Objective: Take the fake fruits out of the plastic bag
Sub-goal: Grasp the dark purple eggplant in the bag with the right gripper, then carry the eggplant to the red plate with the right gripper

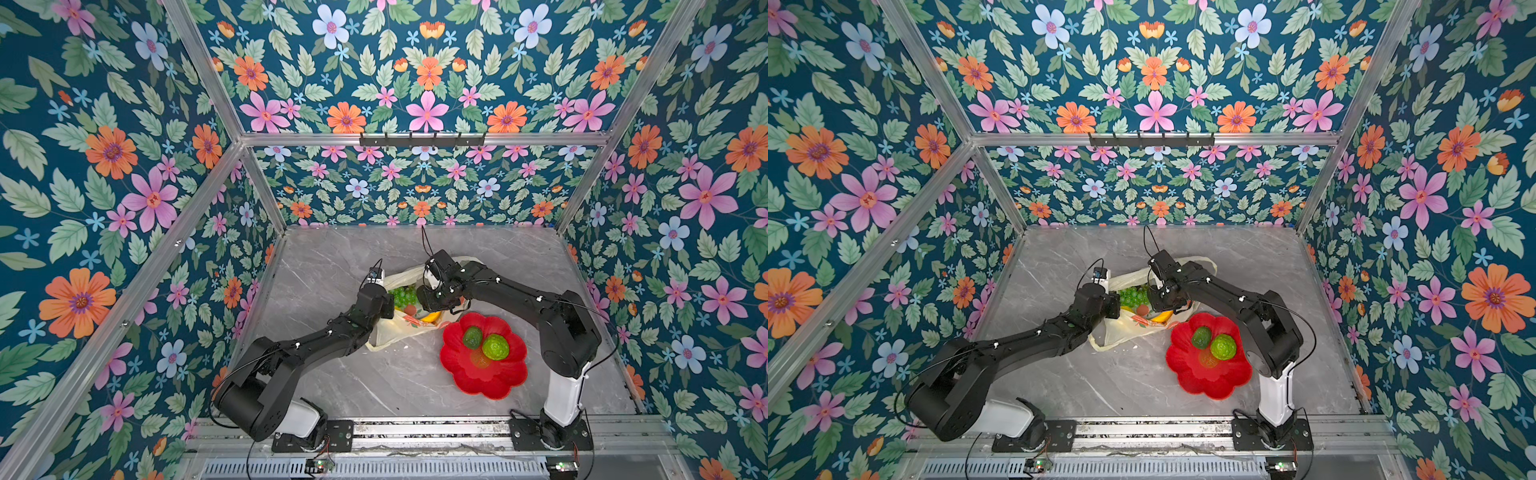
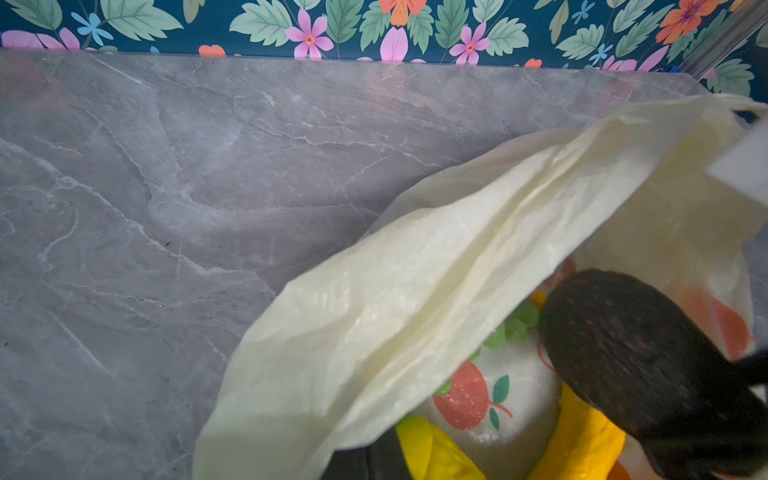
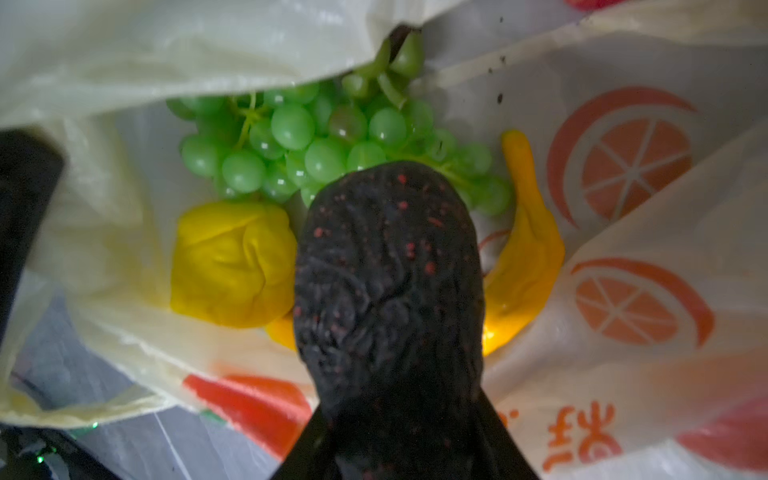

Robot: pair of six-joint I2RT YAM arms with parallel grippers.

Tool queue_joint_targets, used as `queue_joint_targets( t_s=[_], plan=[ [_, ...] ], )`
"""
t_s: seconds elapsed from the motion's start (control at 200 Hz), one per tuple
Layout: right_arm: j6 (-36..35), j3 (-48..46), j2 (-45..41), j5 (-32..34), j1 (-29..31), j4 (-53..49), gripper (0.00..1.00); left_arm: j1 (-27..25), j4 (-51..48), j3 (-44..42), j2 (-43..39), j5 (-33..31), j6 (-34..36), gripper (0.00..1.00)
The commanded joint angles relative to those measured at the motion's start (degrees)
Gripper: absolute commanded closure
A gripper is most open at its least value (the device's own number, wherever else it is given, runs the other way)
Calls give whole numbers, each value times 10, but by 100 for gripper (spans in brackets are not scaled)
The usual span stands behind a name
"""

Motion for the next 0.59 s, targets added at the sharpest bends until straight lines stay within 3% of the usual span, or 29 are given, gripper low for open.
queue_joint_targets(
  t_s=[0.0, 0.59],
  plan=[
    [-5, -24, -34, -3, 8, -60, 67, 0, 2, 5, 0, -5, 0, 100],
    [63, -205, -259, -25, 34, -223, 68, 0, 2, 9, 14, -6, 2, 100]
  ],
)
